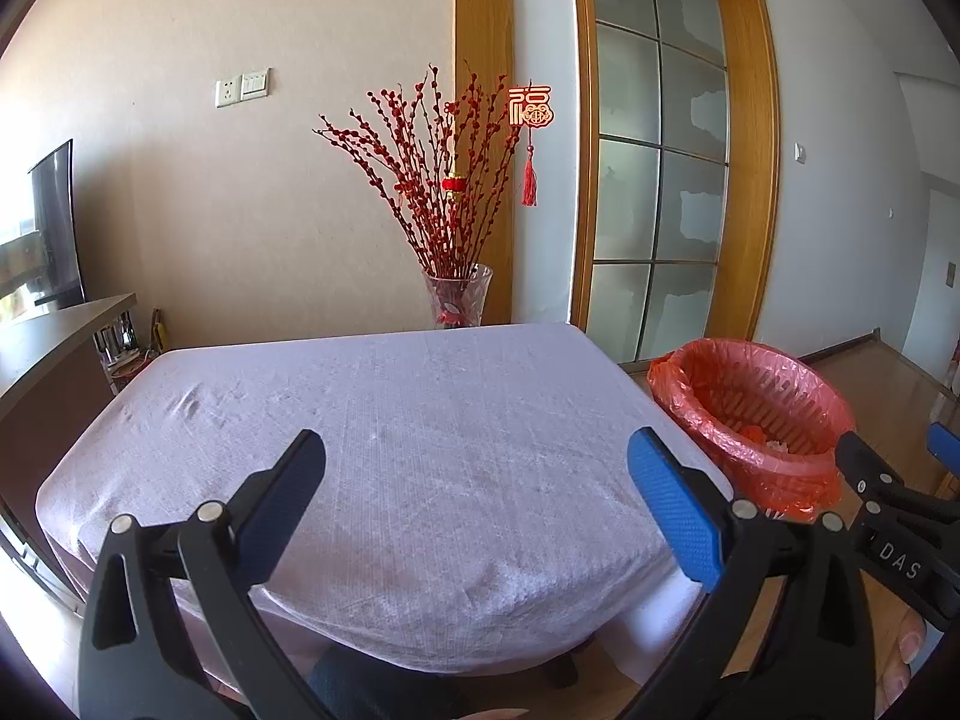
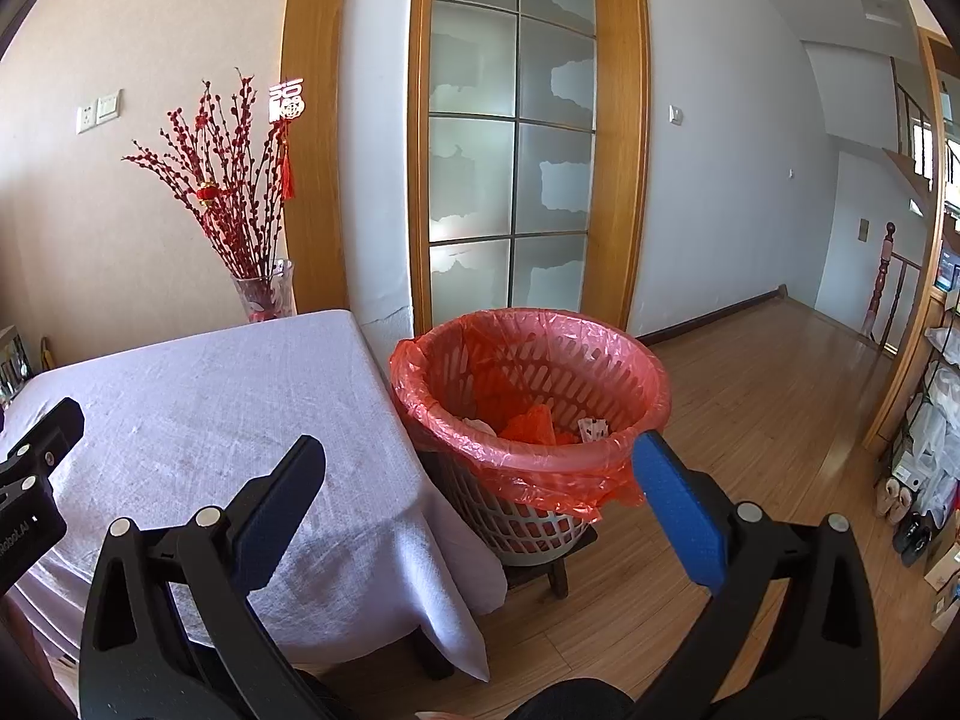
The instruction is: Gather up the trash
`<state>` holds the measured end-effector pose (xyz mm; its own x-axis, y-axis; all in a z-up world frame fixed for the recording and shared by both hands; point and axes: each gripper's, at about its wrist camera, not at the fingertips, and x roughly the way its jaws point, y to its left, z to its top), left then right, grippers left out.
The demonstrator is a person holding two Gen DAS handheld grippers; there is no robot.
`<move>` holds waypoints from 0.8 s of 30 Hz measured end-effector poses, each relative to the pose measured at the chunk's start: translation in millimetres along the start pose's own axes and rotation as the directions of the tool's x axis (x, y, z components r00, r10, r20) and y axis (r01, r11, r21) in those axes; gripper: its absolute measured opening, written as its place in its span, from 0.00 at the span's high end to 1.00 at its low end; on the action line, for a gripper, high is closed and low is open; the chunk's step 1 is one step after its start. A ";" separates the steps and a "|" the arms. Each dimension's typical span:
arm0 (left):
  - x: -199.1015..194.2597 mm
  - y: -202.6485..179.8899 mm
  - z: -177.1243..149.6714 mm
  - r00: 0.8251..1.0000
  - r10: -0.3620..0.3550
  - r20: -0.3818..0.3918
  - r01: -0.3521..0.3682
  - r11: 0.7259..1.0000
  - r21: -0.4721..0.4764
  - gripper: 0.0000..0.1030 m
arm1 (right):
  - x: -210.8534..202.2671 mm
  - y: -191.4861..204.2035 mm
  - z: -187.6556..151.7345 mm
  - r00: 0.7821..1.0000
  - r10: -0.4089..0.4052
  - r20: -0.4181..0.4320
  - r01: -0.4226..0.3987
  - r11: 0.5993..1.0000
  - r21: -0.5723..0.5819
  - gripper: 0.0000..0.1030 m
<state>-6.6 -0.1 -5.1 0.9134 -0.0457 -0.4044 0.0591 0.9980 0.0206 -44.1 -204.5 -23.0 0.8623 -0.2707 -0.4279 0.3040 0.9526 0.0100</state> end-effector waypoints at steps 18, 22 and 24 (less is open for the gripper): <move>2.1 -0.9 1.4 1.000 0.004 -0.007 -0.004 1.000 -0.007 0.04 | -0.1 0.1 0.1 1.000 0.000 -0.001 0.000 1.000 0.000 0.02; 2.3 -0.2 1.4 1.000 0.005 -0.008 -0.005 1.000 -0.007 0.04 | 0.6 -0.3 0.2 1.000 0.003 -0.004 -0.003 1.000 0.000 0.02; 2.5 -0.4 1.3 1.000 0.006 -0.008 -0.006 1.000 -0.007 0.04 | 1.4 -0.4 -0.3 1.000 0.004 -0.006 -0.004 1.000 0.001 0.02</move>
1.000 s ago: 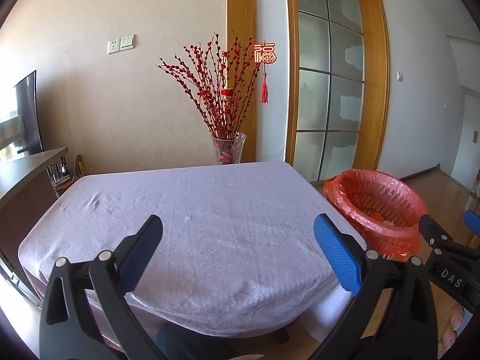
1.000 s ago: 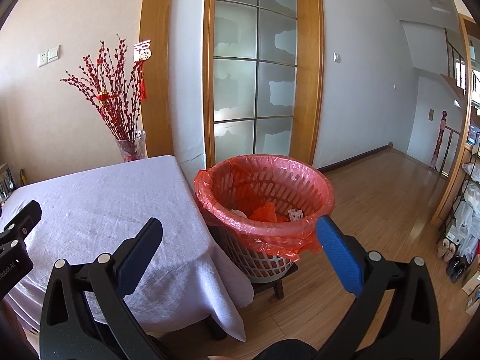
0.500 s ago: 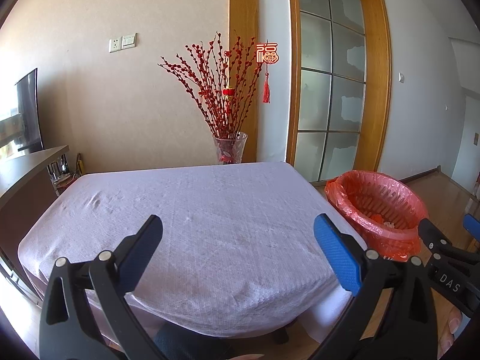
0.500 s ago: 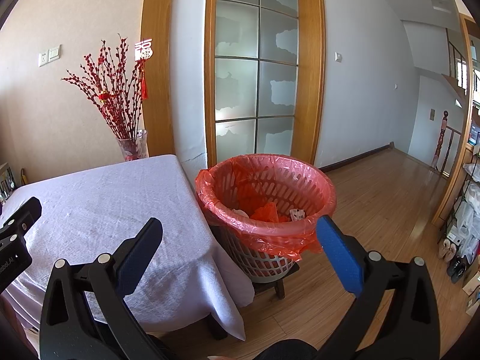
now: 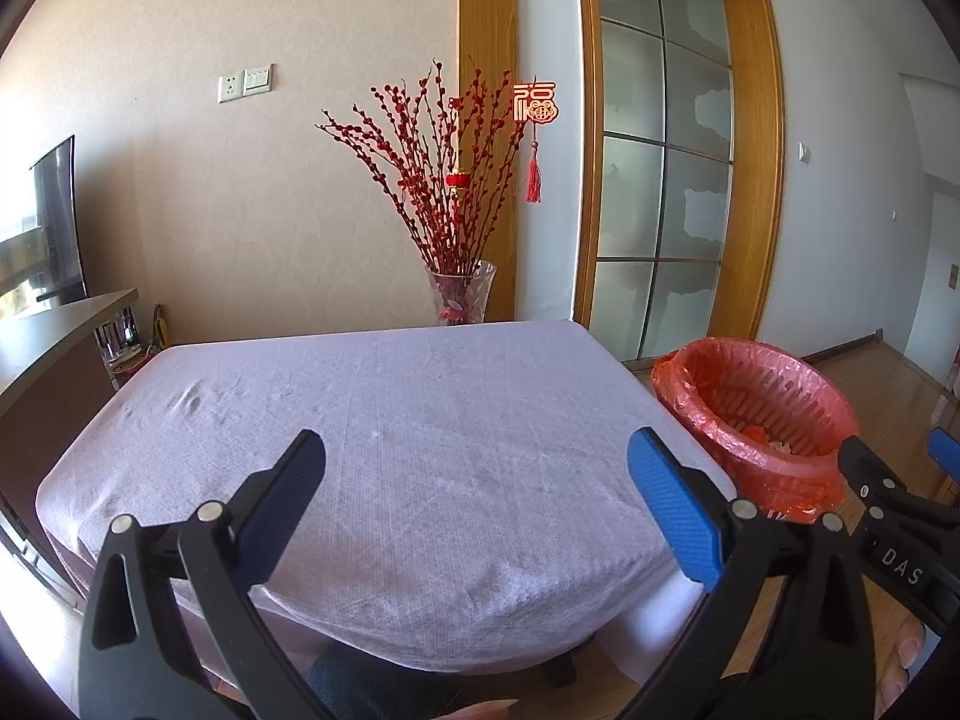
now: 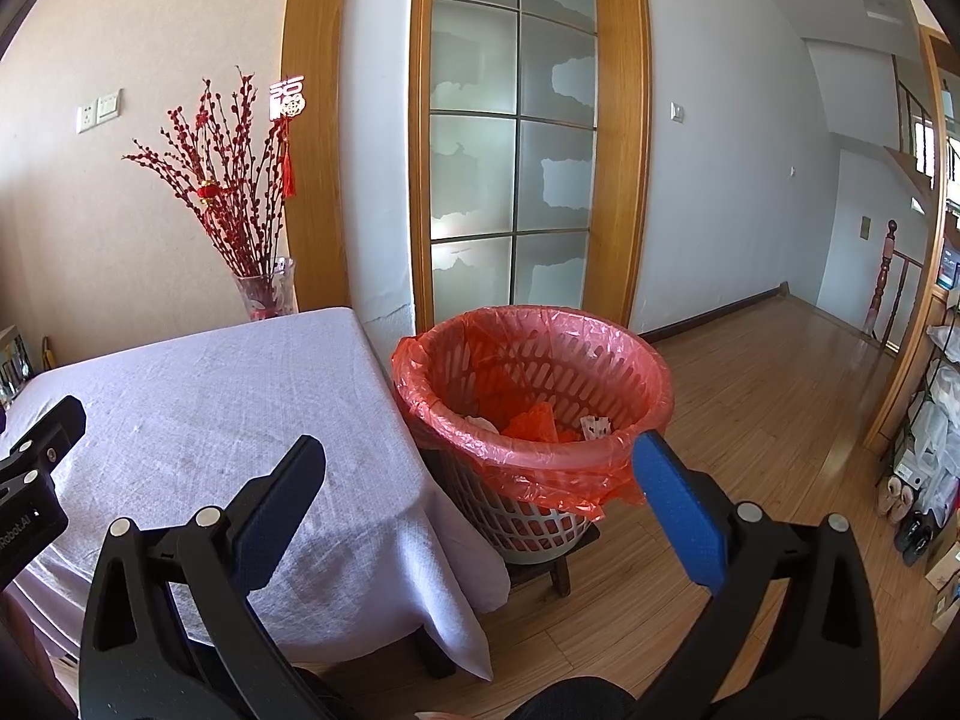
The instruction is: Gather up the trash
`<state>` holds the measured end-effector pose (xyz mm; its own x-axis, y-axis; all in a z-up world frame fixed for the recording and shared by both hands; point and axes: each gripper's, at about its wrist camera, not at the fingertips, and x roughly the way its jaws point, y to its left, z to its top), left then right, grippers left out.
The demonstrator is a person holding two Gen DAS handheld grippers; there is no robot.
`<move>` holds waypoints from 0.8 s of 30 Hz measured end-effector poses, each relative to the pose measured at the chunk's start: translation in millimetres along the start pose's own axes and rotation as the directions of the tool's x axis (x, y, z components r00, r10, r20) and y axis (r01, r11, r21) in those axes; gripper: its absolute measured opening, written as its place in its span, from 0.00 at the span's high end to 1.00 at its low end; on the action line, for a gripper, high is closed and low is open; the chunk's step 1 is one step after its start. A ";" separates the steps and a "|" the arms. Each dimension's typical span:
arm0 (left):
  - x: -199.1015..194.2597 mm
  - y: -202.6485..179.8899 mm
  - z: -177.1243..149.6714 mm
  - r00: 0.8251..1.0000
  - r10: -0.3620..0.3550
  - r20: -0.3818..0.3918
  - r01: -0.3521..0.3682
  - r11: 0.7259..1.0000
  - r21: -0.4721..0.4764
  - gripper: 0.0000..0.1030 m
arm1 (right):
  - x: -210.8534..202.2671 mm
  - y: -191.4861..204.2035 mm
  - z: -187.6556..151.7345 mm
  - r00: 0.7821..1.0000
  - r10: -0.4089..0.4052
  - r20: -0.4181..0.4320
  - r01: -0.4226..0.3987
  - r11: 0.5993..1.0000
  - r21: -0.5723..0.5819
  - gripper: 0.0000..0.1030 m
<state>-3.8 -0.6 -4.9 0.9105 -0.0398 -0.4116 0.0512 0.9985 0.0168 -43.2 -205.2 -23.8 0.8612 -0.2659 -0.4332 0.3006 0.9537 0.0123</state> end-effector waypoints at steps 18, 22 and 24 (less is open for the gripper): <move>2.3 -1.8 -4.4 1.000 0.002 -0.008 -0.002 1.000 0.004 0.04 | 1.2 -0.3 -1.8 1.000 0.002 -0.004 -0.002 1.000 0.001 0.02; 3.1 -1.8 -5.6 1.000 -0.001 -0.013 0.001 1.000 0.000 0.04 | 1.0 0.0 -1.8 1.000 0.003 -0.005 -0.003 1.000 0.001 0.02; 3.1 -2.1 -6.3 1.000 0.000 -0.016 0.000 1.000 0.001 0.04 | 1.4 0.0 -2.8 1.000 0.003 -0.005 -0.003 1.000 0.002 0.02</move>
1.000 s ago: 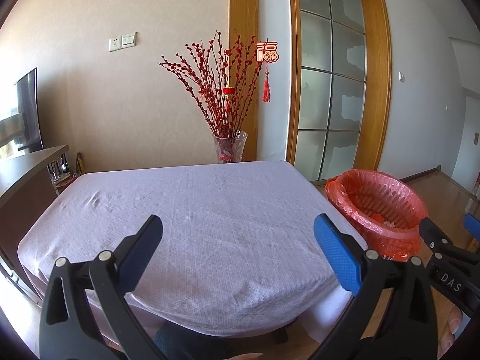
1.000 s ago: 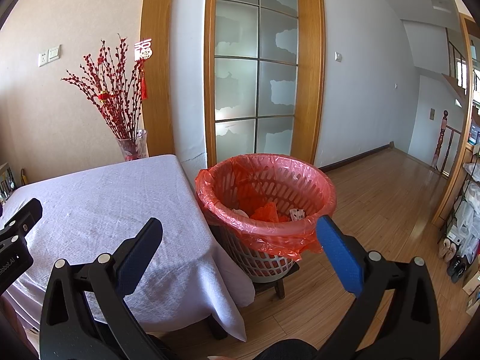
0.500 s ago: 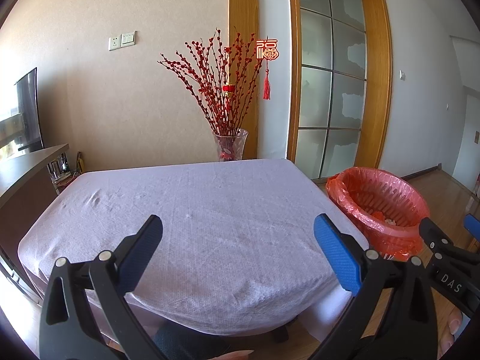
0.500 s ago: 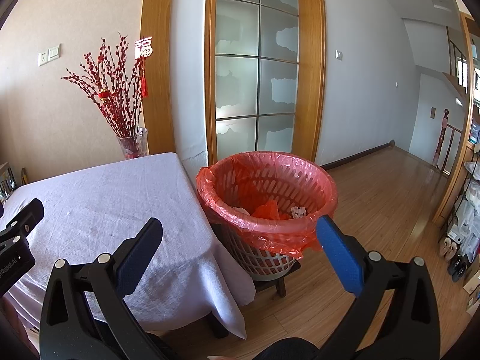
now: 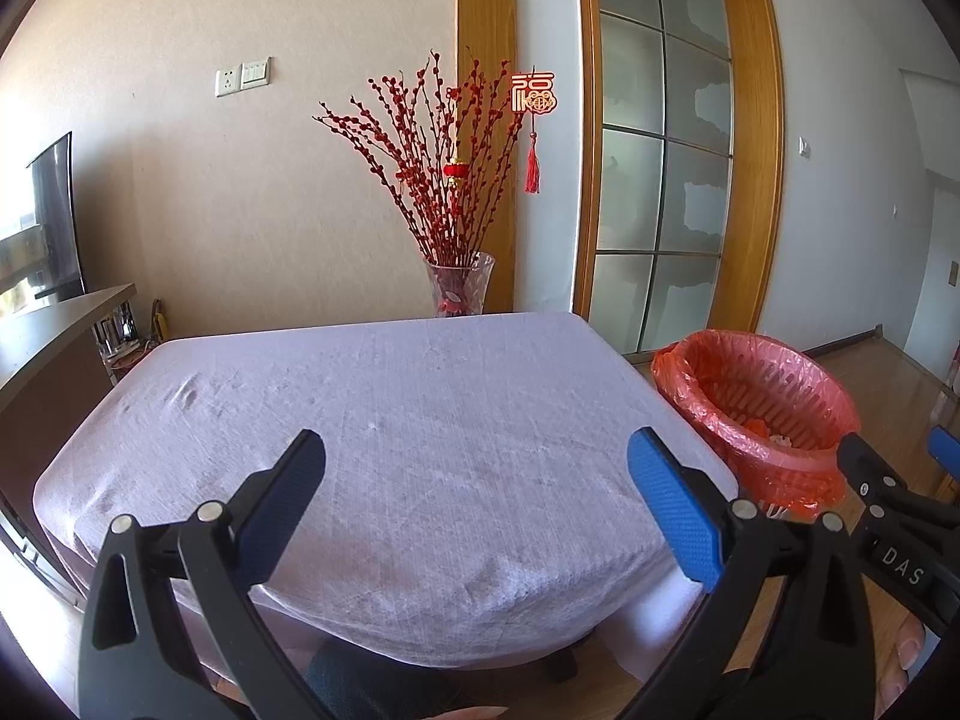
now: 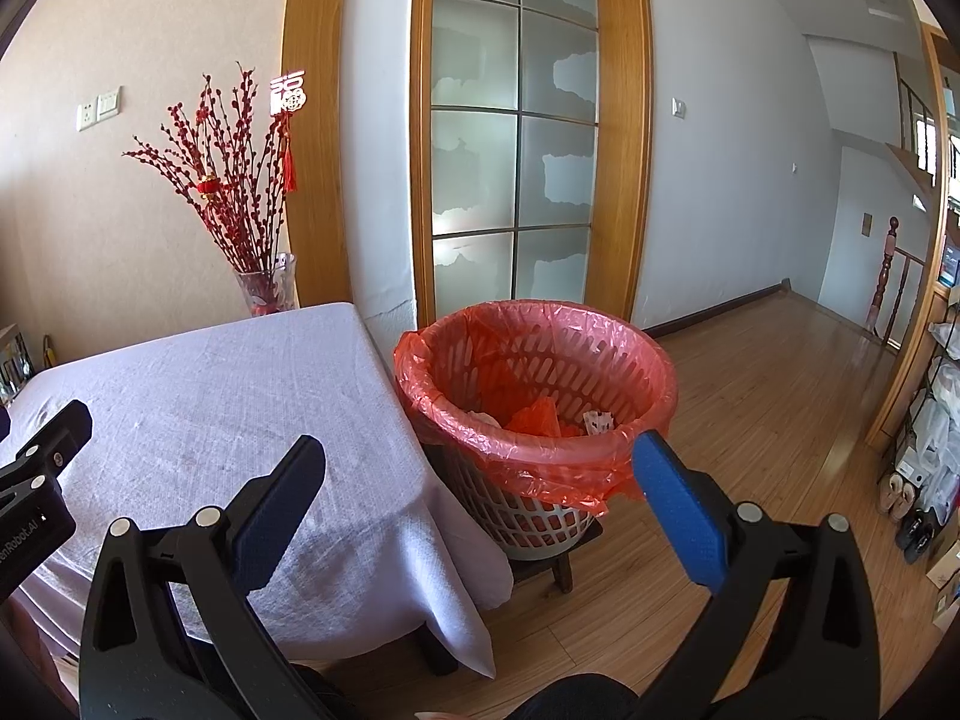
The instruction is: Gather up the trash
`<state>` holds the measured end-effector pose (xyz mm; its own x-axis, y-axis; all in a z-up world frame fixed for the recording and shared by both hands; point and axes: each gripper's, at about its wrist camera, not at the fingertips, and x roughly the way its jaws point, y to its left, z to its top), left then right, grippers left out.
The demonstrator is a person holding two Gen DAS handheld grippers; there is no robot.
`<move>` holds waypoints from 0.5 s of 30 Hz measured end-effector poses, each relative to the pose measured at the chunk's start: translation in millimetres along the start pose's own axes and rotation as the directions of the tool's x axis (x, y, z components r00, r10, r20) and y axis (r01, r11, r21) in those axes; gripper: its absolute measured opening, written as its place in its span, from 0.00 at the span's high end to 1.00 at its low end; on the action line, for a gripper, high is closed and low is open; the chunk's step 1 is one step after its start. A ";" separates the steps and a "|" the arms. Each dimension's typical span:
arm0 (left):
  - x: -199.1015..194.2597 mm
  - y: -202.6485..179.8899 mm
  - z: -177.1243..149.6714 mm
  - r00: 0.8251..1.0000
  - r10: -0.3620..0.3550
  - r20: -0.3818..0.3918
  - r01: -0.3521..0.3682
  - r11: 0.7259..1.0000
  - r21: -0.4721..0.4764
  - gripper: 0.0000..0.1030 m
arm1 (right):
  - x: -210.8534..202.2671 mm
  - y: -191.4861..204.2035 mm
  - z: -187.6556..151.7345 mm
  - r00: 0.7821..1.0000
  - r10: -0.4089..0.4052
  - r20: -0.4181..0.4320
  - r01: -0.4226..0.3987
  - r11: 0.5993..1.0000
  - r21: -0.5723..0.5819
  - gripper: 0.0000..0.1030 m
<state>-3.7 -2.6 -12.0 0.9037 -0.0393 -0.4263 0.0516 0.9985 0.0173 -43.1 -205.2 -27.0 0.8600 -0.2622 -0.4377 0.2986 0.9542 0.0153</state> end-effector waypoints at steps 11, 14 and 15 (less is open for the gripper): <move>0.5 0.3 -0.9 1.000 0.005 -0.005 -0.005 1.000 0.003 0.04 | 1.1 0.7 -1.6 1.000 0.001 -0.002 -0.001 1.000 0.000 0.02; 0.7 -0.2 -0.5 1.000 0.005 -0.007 -0.005 1.000 0.003 0.04 | 1.0 0.9 -1.6 1.000 0.001 -0.002 -0.001 1.000 -0.001 0.02; 0.9 -0.4 -0.1 1.000 0.004 -0.007 -0.004 1.000 0.003 0.04 | 0.9 1.1 -1.7 1.000 0.001 -0.003 -0.001 1.000 -0.001 0.02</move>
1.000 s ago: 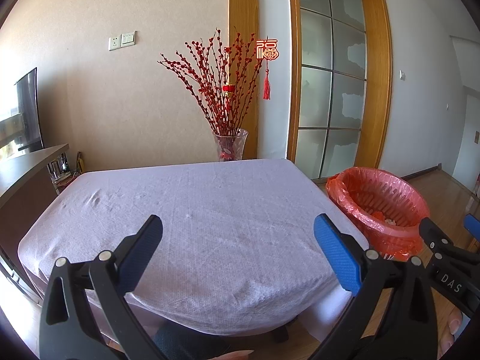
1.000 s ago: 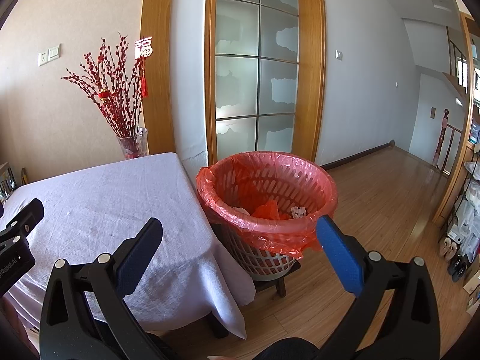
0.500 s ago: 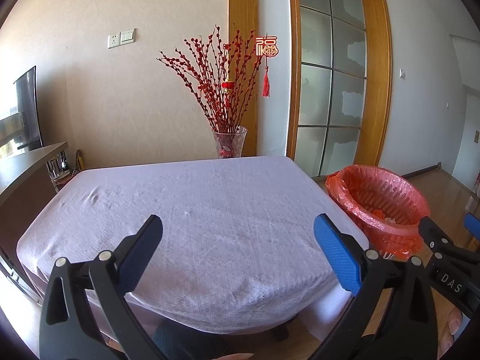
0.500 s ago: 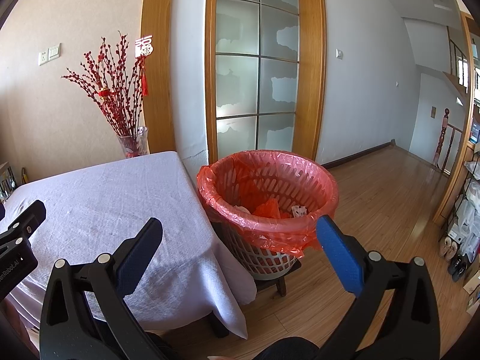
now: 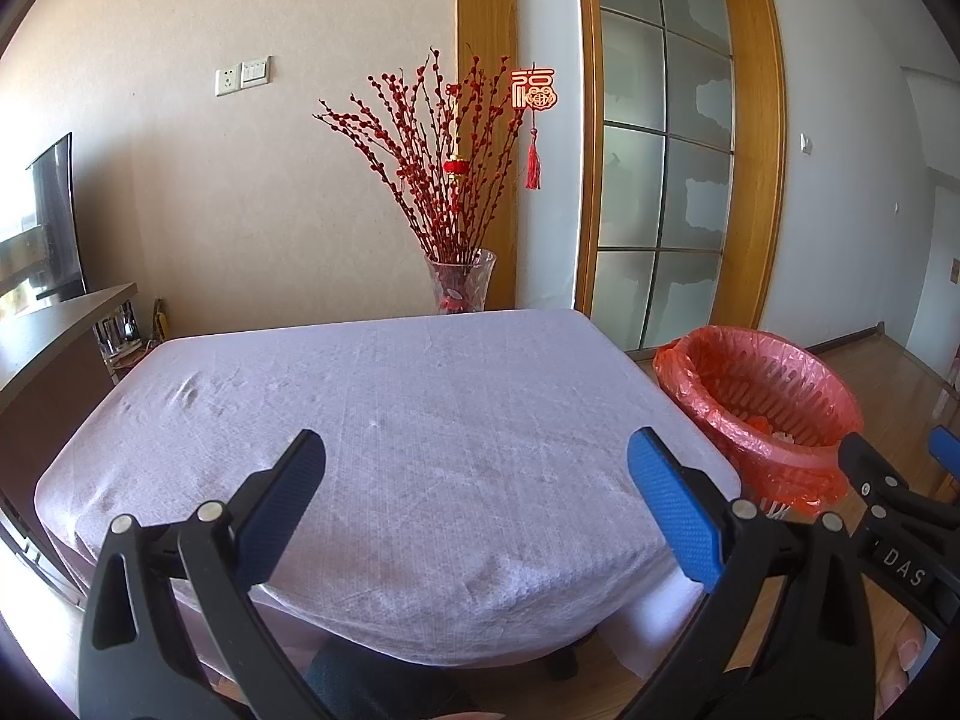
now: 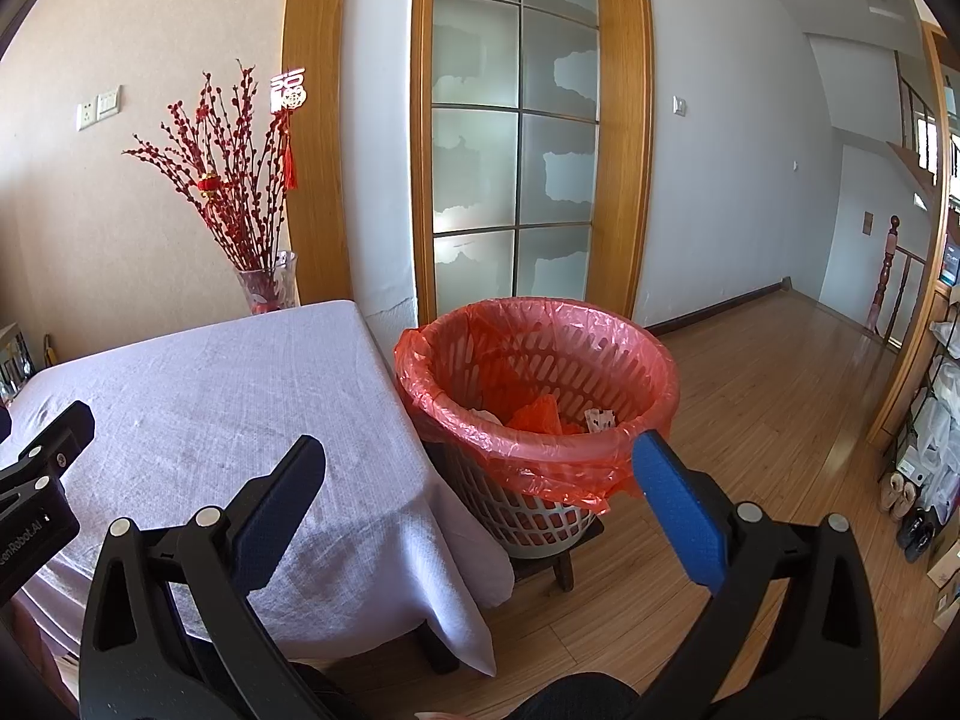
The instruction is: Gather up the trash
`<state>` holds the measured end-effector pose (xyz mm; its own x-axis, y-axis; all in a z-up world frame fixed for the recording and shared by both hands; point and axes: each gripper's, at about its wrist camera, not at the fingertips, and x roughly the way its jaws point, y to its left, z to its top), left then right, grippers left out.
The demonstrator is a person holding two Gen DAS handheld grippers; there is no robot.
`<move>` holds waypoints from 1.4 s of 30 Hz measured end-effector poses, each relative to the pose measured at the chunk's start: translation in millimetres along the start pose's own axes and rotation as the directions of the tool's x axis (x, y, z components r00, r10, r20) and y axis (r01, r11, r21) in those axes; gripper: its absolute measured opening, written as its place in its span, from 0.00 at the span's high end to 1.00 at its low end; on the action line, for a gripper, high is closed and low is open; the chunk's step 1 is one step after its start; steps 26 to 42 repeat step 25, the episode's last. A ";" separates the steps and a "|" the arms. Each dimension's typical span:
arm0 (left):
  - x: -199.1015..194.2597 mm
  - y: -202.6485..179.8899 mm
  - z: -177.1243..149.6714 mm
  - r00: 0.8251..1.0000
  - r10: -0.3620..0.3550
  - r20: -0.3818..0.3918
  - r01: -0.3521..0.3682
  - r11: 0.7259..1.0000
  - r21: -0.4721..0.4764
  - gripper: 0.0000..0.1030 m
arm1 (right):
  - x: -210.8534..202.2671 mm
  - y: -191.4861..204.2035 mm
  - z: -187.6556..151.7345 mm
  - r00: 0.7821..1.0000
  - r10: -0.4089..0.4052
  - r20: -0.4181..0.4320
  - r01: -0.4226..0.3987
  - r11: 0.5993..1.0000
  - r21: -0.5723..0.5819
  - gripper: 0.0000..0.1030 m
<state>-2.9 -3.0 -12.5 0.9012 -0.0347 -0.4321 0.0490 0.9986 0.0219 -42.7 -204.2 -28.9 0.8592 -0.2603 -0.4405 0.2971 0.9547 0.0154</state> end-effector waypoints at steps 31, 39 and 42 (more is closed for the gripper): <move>2.9 1.4 -2.1 1.000 0.001 -0.018 -0.001 1.000 -0.003 0.04 | 0.8 3.5 -3.9 1.000 0.003 -0.004 -0.003 1.000 -0.001 0.02; 2.9 1.4 -2.1 1.000 0.001 -0.018 -0.001 1.000 -0.003 0.04 | 0.8 3.5 -3.9 1.000 0.003 -0.004 -0.003 1.000 -0.001 0.02; 2.9 1.4 -2.1 1.000 0.001 -0.018 -0.001 1.000 -0.003 0.04 | 0.8 3.5 -3.9 1.000 0.003 -0.004 -0.003 1.000 -0.001 0.02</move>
